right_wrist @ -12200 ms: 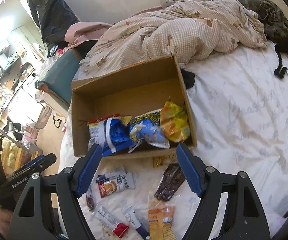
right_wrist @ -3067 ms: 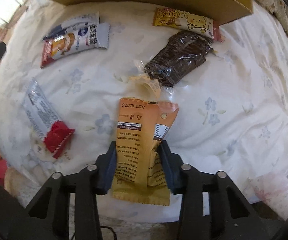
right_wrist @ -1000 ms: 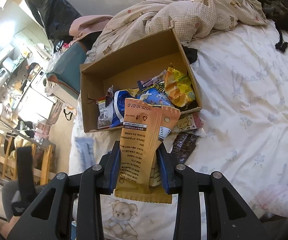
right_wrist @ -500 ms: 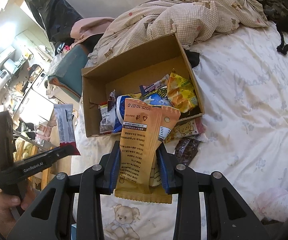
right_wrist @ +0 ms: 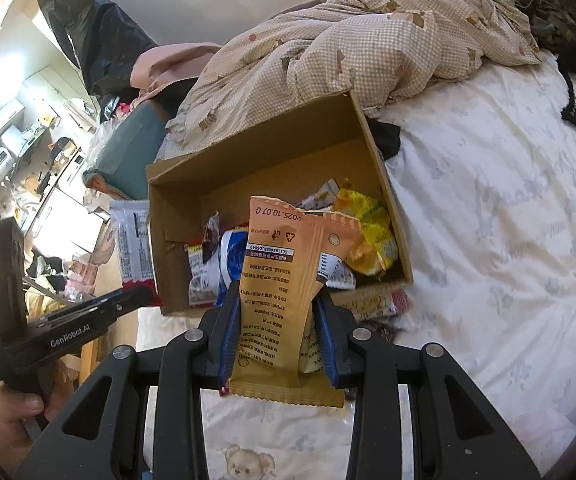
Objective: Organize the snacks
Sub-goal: 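Carry both snacks over the cardboard box and open both grippers to drop them, then withdraw both grippers from the box toward the remaining snacks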
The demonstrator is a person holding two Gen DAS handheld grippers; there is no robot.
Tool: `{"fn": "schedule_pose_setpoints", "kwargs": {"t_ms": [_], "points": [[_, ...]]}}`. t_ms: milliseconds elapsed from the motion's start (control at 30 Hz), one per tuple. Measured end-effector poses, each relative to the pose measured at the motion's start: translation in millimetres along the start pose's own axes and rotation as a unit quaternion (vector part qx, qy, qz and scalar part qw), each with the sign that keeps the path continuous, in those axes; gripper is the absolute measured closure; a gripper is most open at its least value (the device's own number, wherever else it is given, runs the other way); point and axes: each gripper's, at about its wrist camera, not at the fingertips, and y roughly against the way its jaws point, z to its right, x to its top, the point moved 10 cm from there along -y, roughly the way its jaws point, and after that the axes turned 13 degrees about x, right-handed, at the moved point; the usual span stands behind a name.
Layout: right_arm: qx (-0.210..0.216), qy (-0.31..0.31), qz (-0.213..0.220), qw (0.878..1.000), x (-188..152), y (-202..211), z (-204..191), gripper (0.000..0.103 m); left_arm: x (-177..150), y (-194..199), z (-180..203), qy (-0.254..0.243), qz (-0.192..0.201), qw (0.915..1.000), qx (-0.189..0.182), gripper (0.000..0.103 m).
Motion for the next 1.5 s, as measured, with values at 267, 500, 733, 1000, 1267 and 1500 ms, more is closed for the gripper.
{"fn": "schedule_pose_setpoints", "kwargs": {"t_ms": [267,500,733,1000,1267,1500], "points": [[-0.009,0.018,-0.002,1.0,28,-24,6,0.067,29,-15,10,-0.016,0.03,0.9994,-0.006,0.092],[-0.013,0.024,-0.003,1.0,53,-48,15,0.067,27,-39,2,0.012,0.003,0.9997,-0.023,0.092],[-0.009,0.034,-0.01,0.999,68,-71,14,0.067,37,-42,2,-0.001,0.018,0.9998,-0.011,0.092],[0.01,0.007,-0.019,1.0,78,-90,21,0.064,40,-49,3,0.013,0.006,0.9997,-0.019,0.091],[0.031,-0.002,0.015,0.999,89,-80,14,0.028,44,-44,3,0.02,0.015,0.9994,-0.024,0.041],[0.023,0.003,0.012,1.0,88,-79,15,0.028,47,-36,-8,0.037,0.038,0.9985,-0.014,0.02]]}}
